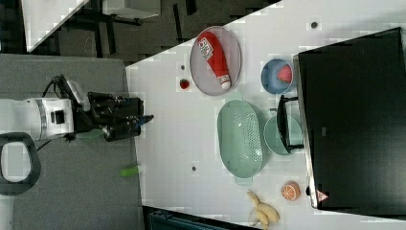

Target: Drag strainer right to left.

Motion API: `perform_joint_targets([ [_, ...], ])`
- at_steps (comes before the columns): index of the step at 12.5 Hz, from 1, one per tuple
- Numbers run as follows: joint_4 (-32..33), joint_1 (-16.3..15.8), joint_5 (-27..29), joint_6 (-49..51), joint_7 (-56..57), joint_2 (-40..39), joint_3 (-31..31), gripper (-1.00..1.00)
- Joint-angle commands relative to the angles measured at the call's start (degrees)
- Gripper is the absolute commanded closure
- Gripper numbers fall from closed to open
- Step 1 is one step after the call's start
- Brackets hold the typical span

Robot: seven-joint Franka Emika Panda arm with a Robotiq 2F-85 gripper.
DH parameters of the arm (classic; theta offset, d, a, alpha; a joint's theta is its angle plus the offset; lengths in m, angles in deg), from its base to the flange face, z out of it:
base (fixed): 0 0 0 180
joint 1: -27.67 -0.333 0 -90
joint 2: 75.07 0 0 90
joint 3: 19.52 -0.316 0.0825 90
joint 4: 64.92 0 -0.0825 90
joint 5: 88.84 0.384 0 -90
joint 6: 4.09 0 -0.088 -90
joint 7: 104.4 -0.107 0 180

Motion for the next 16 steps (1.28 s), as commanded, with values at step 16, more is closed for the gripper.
perform_joint_targets([
  [16,34.3,2.6,-0.7,-25.5,-17.4,8.3,2.3,-1.00],
])
